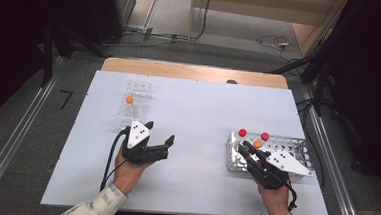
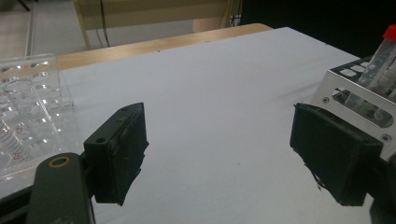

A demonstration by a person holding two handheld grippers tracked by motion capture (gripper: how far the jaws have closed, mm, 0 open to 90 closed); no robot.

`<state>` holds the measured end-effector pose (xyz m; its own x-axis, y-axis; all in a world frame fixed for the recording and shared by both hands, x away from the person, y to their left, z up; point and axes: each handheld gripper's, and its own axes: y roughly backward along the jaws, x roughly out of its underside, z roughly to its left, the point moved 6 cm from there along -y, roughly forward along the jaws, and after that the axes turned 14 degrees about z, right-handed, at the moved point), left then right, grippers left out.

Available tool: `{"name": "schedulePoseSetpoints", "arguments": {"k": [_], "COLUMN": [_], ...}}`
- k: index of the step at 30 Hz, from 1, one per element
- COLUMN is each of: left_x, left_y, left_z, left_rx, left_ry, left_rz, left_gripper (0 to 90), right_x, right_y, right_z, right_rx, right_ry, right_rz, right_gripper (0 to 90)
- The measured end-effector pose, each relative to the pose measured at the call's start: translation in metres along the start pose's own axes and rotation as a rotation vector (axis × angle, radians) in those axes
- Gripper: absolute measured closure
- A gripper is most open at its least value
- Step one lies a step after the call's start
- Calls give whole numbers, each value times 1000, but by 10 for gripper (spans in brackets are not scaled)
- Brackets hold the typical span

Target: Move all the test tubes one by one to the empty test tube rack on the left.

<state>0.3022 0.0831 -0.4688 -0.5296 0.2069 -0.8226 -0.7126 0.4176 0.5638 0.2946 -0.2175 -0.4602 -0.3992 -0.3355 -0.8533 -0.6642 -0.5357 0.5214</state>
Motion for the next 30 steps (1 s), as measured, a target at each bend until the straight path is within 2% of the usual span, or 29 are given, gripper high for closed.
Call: {"name": "schedulePoseSetpoints", "arguments": {"k": [11, 16, 21, 30], "left_x": [-4, -6, -9, -12], "left_y": [5, 8, 12, 18], "left_z": [-10, -18, -27, -43], "left_rx": [24, 47, 70, 111], "left_ry": [-22, -37, -52, -90], "left_rz": [-13, -26, -43, -59], "left_gripper": [184, 185, 186, 200], "right_x": [-29, -36, -44, -53], "right_y": [24, 26, 19, -9], "right_z": [-2, 3, 17, 47], "right_rx": [0, -14, -53, -121], "right_ry": [-12, -1, 19, 60], "right_rz": [-46, -58, -61, -35], "right_gripper": [729, 730, 730, 730]}}
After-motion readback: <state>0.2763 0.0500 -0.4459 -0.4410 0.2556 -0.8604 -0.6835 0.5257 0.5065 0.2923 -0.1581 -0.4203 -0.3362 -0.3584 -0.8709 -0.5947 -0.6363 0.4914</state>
